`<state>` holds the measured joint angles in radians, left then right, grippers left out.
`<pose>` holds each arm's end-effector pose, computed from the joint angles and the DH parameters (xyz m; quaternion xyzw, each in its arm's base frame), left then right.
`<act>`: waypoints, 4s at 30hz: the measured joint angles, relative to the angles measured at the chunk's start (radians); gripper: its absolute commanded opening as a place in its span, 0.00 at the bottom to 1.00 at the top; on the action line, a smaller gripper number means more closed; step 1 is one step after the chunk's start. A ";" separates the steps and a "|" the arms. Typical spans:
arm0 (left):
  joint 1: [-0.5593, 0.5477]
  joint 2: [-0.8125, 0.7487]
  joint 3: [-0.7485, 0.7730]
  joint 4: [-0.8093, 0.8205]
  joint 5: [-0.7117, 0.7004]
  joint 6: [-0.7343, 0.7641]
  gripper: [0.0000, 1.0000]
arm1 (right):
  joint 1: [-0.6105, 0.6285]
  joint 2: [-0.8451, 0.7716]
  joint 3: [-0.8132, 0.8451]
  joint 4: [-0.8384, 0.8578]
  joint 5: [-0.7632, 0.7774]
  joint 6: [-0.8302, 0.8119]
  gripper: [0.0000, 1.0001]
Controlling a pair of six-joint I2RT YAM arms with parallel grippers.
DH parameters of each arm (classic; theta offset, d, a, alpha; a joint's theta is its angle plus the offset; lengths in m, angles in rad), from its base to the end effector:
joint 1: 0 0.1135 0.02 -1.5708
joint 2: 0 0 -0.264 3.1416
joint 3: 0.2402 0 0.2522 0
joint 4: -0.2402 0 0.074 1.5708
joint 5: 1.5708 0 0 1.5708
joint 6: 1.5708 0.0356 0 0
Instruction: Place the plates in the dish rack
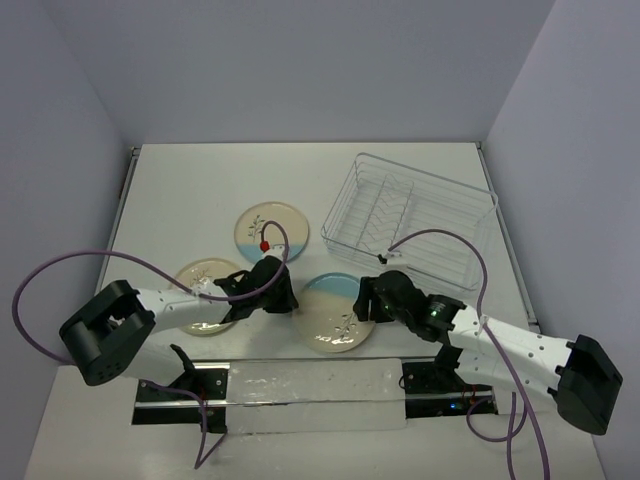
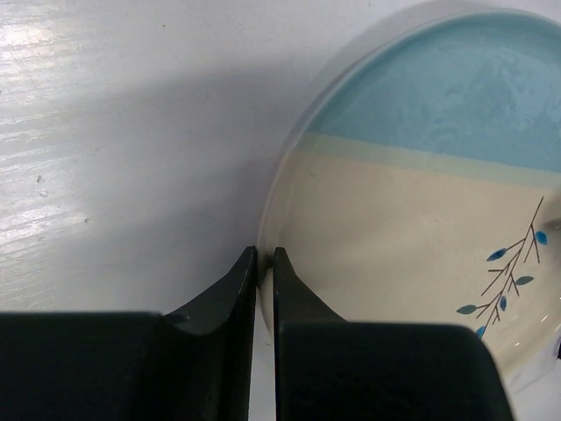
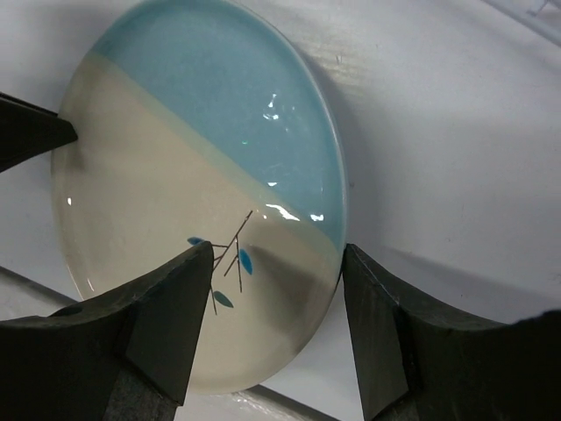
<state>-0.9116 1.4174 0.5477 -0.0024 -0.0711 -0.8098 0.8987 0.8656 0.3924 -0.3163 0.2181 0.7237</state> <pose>0.1575 -0.1992 0.1421 0.0356 0.9384 -0.2376 0.2483 0.1124 0.1289 0.1791 -0.0390 0.9193 0.2052 0.3336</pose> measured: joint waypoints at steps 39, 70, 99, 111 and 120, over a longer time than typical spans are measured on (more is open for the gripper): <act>-0.013 -0.185 -0.145 0.055 -0.038 -0.044 0.02 | 0.008 0.247 0.268 0.228 -0.167 -0.003 0.00; 0.151 -0.487 -0.015 -0.006 -0.463 0.013 0.99 | -0.352 0.326 0.998 0.061 -0.195 -0.795 0.00; 0.376 -0.105 0.206 0.143 -0.184 0.235 0.99 | -0.803 1.046 1.752 -0.632 -0.673 -1.671 0.00; 0.392 -0.087 0.212 0.144 -0.144 0.245 0.99 | -0.818 1.091 1.757 -0.679 -0.728 -1.695 0.00; 0.397 -0.064 0.217 0.145 -0.128 0.246 0.99 | -0.815 1.135 1.748 -0.664 -0.711 -1.666 0.00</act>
<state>-0.5148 1.3539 0.7646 0.1429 -0.1990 -0.5640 0.0835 2.0008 2.1405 -0.9805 -0.4926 -0.9423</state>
